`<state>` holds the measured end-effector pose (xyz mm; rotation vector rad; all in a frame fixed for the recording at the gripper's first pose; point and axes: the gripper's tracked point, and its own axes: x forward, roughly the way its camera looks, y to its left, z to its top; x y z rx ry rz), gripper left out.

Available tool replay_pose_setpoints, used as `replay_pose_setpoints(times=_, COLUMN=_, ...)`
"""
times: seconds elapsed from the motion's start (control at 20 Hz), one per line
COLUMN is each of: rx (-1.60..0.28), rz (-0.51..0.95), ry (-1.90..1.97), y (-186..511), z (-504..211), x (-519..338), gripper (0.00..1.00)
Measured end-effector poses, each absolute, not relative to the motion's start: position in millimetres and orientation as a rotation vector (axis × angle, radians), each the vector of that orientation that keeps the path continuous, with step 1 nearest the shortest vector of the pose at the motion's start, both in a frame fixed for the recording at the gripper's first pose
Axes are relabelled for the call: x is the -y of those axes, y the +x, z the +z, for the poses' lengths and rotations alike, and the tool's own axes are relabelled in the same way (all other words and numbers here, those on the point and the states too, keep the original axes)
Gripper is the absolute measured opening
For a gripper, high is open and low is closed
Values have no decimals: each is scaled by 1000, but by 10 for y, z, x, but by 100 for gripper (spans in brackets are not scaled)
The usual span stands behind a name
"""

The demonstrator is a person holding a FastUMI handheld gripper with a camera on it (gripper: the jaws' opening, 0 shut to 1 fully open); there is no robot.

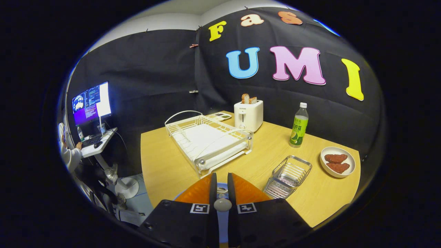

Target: Take the plate from the dish rack, then take the spoon from the basket and place it into the plate.

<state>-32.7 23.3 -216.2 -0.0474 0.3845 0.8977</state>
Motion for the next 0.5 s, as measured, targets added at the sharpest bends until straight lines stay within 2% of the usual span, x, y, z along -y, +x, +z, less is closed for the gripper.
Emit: replay_pose_setpoints(times=0.5, rx=-429, rz=937, ry=-82, y=-438, z=-2488, x=-302, gripper=16)
